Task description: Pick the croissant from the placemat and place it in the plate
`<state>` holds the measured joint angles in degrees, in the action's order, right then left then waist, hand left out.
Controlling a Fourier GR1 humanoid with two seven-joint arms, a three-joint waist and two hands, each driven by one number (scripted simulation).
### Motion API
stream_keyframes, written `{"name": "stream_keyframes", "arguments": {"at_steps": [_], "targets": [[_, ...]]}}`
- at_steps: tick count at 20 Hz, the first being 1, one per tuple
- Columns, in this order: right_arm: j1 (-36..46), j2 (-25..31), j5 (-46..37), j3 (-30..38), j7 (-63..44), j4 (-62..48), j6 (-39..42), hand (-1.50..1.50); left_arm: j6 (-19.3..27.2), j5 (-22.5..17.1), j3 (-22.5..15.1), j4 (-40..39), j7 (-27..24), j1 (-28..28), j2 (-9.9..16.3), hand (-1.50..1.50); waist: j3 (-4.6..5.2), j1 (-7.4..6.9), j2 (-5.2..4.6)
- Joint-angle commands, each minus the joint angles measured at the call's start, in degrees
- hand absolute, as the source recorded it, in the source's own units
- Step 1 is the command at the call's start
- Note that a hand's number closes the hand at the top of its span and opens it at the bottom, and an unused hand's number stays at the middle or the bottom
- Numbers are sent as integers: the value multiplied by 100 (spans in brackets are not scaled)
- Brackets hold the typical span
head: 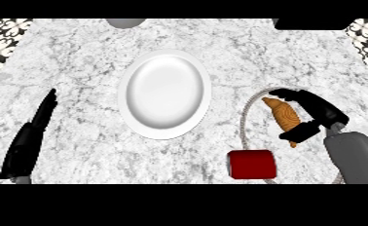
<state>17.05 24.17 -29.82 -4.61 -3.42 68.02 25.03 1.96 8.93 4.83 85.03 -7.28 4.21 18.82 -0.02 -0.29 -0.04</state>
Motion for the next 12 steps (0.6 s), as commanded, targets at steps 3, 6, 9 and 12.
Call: {"name": "stream_keyframes", "arguments": {"at_steps": [3, 6, 9, 12], "targets": [[-175, -162, -202, 149, 741, -195, -287, 150, -242, 5, 289, -261, -161, -127, 34, 0, 2, 20, 3], [-169, -121, -412, 260, 805, -146, -269, 150, -265, 145, 304, 14, 10, -77, -91, 0, 2, 17, 5], [1341, 220, -991, -67, 1262, -1559, -421, 150, -88, 232, -4, -9, -64, -117, -260, 0, -8, -221, -69], [2174, 633, -1405, -242, 1323, -1918, -316, 150, -186, 286, -153, 29, -1, -367, -236, 0, -17, -542, -186]]}}
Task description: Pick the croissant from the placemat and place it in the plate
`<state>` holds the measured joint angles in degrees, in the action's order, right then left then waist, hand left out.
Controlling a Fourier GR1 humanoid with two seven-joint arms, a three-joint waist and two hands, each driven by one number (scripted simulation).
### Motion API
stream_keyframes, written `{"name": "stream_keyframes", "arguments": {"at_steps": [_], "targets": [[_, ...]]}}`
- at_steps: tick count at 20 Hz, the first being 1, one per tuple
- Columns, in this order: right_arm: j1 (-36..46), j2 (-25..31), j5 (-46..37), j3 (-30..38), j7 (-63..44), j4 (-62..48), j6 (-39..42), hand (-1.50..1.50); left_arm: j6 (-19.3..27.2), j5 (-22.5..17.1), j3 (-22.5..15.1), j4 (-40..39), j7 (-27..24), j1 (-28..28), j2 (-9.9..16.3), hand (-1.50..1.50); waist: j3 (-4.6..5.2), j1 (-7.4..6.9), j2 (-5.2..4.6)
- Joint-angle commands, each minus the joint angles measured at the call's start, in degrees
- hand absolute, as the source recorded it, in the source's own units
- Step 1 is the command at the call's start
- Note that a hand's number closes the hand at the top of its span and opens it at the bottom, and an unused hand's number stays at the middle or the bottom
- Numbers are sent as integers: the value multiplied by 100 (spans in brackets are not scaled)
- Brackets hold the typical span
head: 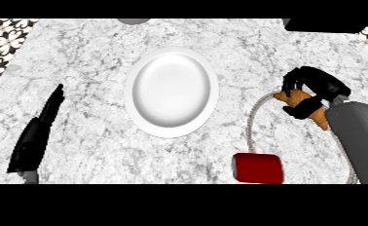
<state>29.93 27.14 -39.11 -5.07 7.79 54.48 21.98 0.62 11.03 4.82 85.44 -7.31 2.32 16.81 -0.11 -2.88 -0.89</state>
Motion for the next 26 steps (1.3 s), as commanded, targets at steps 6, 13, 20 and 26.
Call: {"name": "stream_keyframes", "arguments": {"at_steps": [6, 13, 20, 26], "targets": [[1518, 141, -1073, -202, 1100, -2189, -1438, 150, -105, 6, -48, -66, -28, -122, -10, 0, -10, -158, -67], [2277, 56, -815, 488, 1557, -2774, -2619, 150, -88, -14, -4, -210, -122, -83, -95, 0, -3, -35, -37], [2663, 8, -231, 877, 2569, -2039, -2639, 150, -36, 44, 57, 228, -23, 377, -63, 0, 5, 157, 93], [2735, -363, 436, 950, 2900, -1386, -1415, 150, 95, 73, 76, 291, 234, 238, -214, 0, 11, 287, 119]]}}
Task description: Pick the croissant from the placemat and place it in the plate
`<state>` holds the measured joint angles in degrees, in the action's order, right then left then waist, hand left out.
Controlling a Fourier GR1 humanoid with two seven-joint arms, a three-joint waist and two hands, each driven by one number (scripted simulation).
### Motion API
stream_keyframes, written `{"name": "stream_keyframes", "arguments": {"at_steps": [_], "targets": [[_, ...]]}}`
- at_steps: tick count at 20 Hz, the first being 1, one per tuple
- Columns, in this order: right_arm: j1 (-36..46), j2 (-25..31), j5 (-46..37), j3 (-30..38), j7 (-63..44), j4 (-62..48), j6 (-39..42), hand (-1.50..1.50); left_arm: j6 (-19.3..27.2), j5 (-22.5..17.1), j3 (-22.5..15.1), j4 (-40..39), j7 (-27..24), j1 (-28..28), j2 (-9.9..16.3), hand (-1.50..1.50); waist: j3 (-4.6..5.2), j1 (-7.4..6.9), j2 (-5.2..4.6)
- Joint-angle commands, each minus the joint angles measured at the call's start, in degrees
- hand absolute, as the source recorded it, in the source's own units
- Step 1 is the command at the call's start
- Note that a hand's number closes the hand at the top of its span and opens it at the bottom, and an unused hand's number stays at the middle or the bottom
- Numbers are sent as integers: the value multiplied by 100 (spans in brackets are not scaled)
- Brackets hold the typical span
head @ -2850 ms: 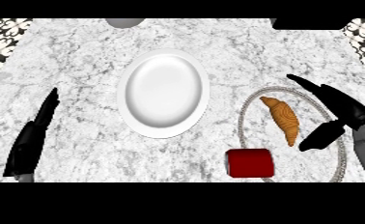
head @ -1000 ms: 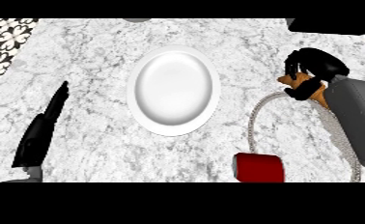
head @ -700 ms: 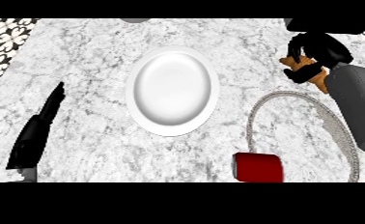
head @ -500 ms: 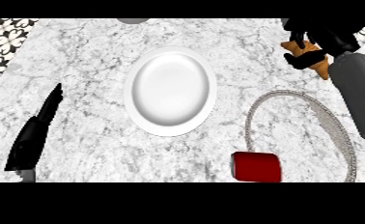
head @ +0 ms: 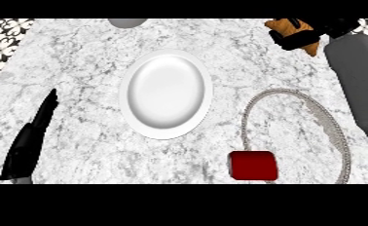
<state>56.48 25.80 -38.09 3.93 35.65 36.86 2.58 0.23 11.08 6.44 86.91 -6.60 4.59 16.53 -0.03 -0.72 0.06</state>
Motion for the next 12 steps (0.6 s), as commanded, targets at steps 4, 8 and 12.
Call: {"name": "stream_keyframes", "arguments": {"at_steps": [4, 8, 12], "targets": [[-84, -632, 390, -260, -500, 1503, 892, 150, 29, 56, 161, -460, -275, -108, 11, 0, 10, 150, 31], [-172, -1070, 555, -425, -1317, 2308, 1289, 150, 36, 104, -25, 182, 152, 92, -154, 0, 5, 118, 34], [1, -1858, 456, -700, -2361, 2616, 1192, 150, -164, -8, 167, -164, -72, -33, 30, 0, 8, 82, 17]]}}
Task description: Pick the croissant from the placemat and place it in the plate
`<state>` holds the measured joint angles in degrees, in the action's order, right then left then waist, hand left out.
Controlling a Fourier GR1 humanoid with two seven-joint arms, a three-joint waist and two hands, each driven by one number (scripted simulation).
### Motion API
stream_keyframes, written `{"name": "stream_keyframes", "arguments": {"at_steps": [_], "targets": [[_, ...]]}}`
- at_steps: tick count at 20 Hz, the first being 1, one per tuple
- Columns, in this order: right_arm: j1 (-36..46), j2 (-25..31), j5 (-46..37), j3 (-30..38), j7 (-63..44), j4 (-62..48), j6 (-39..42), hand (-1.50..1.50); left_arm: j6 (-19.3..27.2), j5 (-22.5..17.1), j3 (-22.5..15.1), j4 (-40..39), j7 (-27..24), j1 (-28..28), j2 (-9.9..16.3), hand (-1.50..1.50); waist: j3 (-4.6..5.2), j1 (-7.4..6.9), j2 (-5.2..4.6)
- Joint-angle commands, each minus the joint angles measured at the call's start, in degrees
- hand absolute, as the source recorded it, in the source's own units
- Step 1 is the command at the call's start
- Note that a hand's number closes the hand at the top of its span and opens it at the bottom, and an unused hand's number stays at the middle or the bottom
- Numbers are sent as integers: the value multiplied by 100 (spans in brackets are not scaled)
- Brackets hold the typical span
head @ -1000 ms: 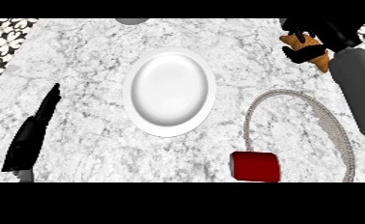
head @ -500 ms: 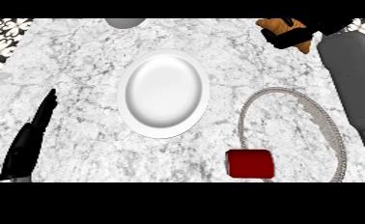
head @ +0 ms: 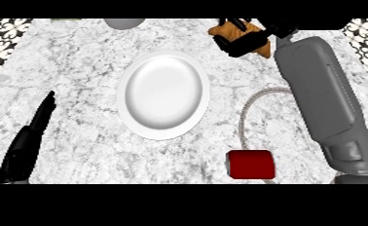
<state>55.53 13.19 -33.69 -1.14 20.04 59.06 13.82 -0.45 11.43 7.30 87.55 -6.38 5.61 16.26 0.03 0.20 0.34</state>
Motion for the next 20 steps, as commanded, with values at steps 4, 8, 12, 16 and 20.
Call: {"name": "stream_keyframes", "arguments": {"at_steps": [4, 8, 12, 16, 20], "targets": [[37, -1101, -300, -580, -1217, 256, -82, 150, -209, -102, 96, 229, 199, -64, 102, 0, -1, -88, -28], [309, -1297, -483, -719, -1455, -177, 6, 150, -167, -64, 244, -192, -438, 131, 92, 0, 2, -110, -43], [451, -1310, 22, -1737, -1817, -710, -579, 150, -81, 74, 46, -263, 92, -466, -71, 0, 1, -168, -57], [442, -1316, 558, -2345, -1705, -1140, -1023, 150, -297, -44, 175, -297, -230, -187, 46, 0, 0, -214, -56], [388, -1318, 1608, -2318, -2157, -1528, -1043, 150, -129, 189, -115, -25, 41, -377, -140, 0, -3, -390, -83]]}}
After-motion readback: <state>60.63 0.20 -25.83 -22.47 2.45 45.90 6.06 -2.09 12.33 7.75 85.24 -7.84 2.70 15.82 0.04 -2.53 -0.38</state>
